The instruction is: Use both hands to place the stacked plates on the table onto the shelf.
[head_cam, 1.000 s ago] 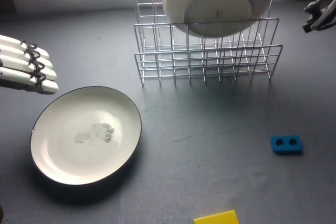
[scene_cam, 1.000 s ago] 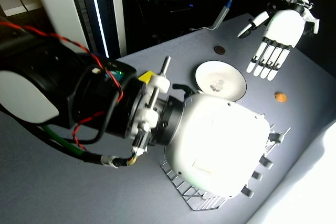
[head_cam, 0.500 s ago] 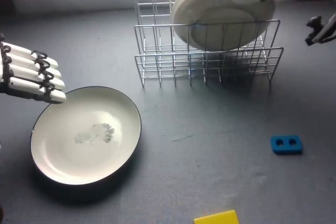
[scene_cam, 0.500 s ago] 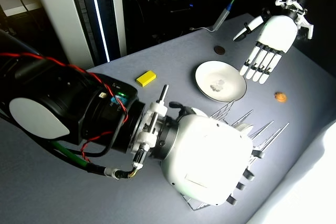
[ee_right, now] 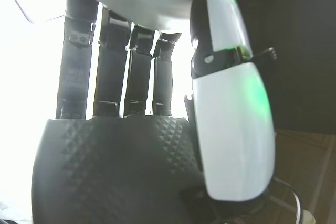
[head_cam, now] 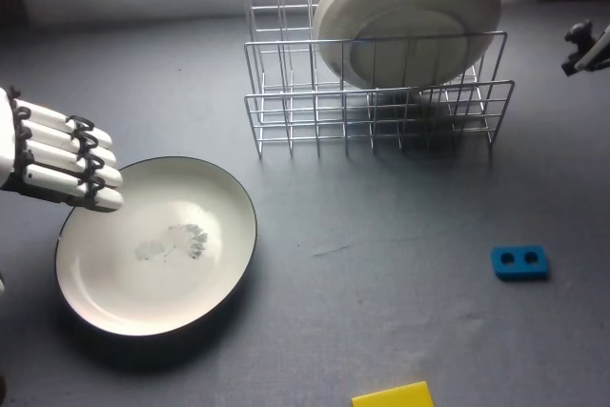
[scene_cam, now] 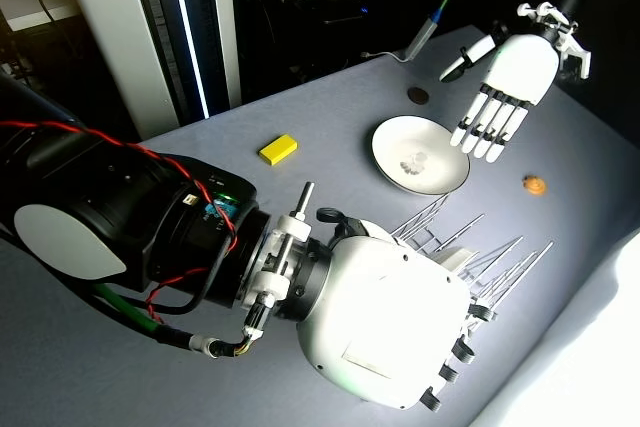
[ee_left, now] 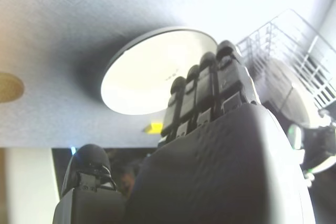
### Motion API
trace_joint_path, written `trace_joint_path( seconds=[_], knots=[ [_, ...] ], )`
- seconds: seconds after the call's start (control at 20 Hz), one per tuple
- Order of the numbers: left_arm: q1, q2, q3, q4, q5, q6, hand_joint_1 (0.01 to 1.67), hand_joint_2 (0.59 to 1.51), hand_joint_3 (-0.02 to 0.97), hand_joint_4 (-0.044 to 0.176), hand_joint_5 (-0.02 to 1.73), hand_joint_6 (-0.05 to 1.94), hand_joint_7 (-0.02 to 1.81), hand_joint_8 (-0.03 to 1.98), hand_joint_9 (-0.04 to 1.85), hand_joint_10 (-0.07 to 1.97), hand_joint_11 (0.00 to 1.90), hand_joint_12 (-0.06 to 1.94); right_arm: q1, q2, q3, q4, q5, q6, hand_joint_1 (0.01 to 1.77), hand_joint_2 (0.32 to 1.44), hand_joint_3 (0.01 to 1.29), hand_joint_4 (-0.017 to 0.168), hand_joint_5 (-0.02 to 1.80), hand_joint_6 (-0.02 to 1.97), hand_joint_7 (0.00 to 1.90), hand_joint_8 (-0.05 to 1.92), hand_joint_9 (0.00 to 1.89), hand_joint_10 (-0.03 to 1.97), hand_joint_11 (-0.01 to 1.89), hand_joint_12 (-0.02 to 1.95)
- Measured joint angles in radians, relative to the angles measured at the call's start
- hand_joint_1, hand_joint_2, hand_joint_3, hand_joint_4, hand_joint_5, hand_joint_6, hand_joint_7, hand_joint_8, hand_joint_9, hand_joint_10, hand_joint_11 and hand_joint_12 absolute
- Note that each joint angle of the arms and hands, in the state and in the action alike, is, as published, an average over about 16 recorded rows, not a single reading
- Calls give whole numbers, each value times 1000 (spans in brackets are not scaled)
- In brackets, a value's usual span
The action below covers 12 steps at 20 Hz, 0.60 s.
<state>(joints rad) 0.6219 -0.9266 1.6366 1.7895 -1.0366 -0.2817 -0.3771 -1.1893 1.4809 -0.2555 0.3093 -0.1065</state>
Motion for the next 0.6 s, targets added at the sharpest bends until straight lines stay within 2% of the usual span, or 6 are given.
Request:
trace_joint_path(
  seconds=[0.35, 0.45, 0.6],
  knots=[
    [21, -6, -2, 2, 10, 10, 19, 1117, 20, 1, 34, 8, 19, 17, 21, 2, 18, -5, 48, 51, -71, -121, 46, -37, 975, 1044, 15, -2, 661, 136, 853, 34, 906, -3, 504, 1161],
    [28, -7, -2, 2, 12, 12, 18, 1117, 20, 1, 34, 8, 20, 17, 20, 2, 18, -5, 72, 68, -107, -188, 54, -58, 952, 1017, 15, -1, 586, 57, 750, -5, 781, -3, 413, 1051],
    [40, -9, -2, 4, 16, 15, 19, 1117, 20, 1, 34, 9, 20, 17, 20, 3, 18, -5, 109, 92, -172, -301, 52, -109, 964, 960, 16, 0, 463, 54, 579, -8, 599, -3, 305, 851]
  ],
)
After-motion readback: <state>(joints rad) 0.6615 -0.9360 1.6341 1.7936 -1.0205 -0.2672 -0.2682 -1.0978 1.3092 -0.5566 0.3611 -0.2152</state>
